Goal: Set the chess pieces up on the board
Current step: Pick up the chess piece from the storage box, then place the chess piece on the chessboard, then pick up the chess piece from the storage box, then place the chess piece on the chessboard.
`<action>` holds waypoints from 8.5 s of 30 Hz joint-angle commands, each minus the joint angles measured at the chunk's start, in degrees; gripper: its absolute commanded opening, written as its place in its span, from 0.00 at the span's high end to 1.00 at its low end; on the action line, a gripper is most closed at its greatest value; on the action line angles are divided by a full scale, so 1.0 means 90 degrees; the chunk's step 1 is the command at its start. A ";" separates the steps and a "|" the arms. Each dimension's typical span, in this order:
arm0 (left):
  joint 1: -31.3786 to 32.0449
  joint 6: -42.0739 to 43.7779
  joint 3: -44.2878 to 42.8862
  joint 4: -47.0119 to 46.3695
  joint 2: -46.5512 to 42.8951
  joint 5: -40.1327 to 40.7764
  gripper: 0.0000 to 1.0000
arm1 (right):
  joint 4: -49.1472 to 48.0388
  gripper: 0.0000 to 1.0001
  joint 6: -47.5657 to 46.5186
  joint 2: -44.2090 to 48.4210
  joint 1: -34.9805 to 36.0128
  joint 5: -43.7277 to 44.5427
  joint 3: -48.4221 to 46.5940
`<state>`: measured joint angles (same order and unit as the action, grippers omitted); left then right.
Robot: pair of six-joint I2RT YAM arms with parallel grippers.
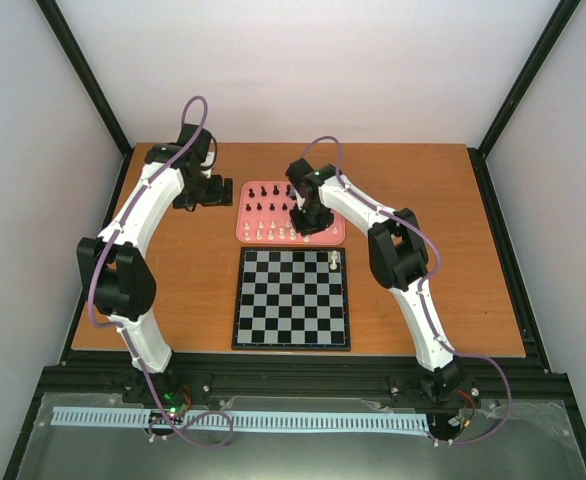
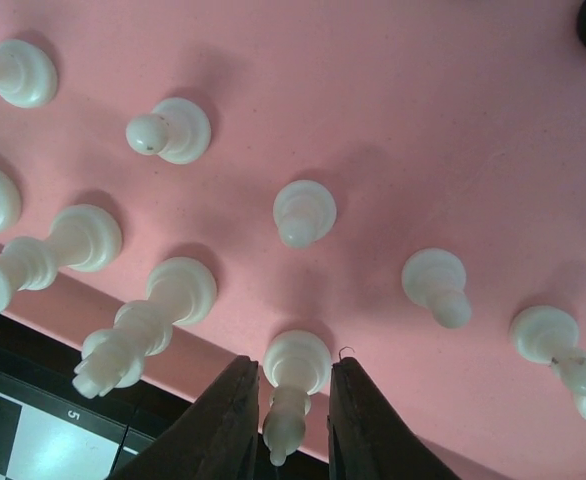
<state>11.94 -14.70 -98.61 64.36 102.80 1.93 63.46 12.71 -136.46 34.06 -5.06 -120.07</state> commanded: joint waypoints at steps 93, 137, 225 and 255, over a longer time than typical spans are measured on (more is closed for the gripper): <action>0.0003 -0.0032 0.0060 -0.0090 -0.0089 -0.0079 0.00 | -0.0937 0.96 0.0183 0.2970 0.0463 0.0602 0.4618; 0.0001 -0.0035 -0.0113 -0.0022 -0.0076 -0.0105 0.00 | -0.0062 0.52 -0.0211 0.0319 0.0454 0.0112 -0.0516; -0.0002 -0.0105 -0.0259 -0.0012 0.0261 -0.0211 0.00 | 0.0256 0.93 -0.0010 0.3709 0.0438 0.1386 0.2937; 0.0001 -0.0193 -0.0037 -0.0104 0.0326 -0.0088 0.00 | -0.2021 0.94 0.0865 0.4843 0.1406 0.1850 0.6118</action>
<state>11.97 -15.46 -98.83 64.23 105.93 0.82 47.35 19.77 -92.77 45.60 10.41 -65.52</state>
